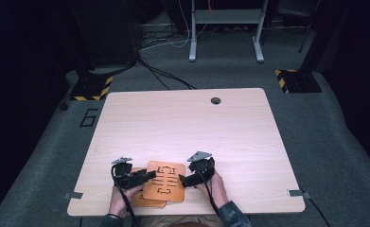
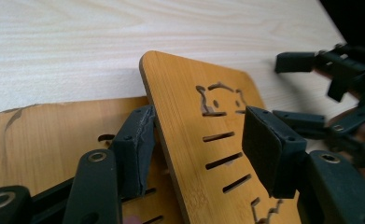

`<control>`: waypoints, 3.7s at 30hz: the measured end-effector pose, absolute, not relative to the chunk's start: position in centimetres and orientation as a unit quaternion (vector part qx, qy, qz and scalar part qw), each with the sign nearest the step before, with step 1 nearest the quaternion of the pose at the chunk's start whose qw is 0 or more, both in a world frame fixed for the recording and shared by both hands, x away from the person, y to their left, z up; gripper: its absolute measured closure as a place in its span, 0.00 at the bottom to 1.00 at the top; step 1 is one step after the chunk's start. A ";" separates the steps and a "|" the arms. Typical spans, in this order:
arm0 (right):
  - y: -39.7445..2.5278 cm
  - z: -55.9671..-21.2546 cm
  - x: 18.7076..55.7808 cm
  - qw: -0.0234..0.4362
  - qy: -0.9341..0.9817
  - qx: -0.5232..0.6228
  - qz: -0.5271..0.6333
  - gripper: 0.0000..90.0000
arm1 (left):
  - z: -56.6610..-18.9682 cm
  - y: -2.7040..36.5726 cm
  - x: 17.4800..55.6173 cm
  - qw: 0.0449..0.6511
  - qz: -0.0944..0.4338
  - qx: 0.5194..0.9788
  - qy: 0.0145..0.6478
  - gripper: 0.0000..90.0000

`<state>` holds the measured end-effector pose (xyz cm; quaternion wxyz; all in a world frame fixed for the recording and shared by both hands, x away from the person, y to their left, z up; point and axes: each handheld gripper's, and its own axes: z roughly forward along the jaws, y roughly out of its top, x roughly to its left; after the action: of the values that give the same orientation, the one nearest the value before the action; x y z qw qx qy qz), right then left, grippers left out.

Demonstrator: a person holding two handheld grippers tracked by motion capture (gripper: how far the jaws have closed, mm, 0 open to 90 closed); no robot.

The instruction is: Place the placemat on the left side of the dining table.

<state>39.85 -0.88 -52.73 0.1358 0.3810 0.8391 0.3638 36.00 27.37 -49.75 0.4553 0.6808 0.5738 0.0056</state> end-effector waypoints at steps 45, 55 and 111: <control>-4.1 -52.4 38.4 0.174 0.820 0.412 0.357 0.05 | -47.1 21.2 36.8 0.471 -0.017 0.746 0.471 0.94; -7.1 -51.8 38.0 0.192 0.803 0.432 0.364 0.04 | -46.6 20.7 36.9 0.472 -0.008 0.752 0.461 0.96; -21.0 -53.0 38.0 0.235 0.733 0.557 0.311 0.00 | -40.6 30.6 41.5 0.482 0.108 0.680 0.541 0.96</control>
<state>38.01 -21.01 -52.96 0.2345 0.5569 0.7335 0.3112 41.55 30.58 -40.58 0.4820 0.6803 0.5414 0.1085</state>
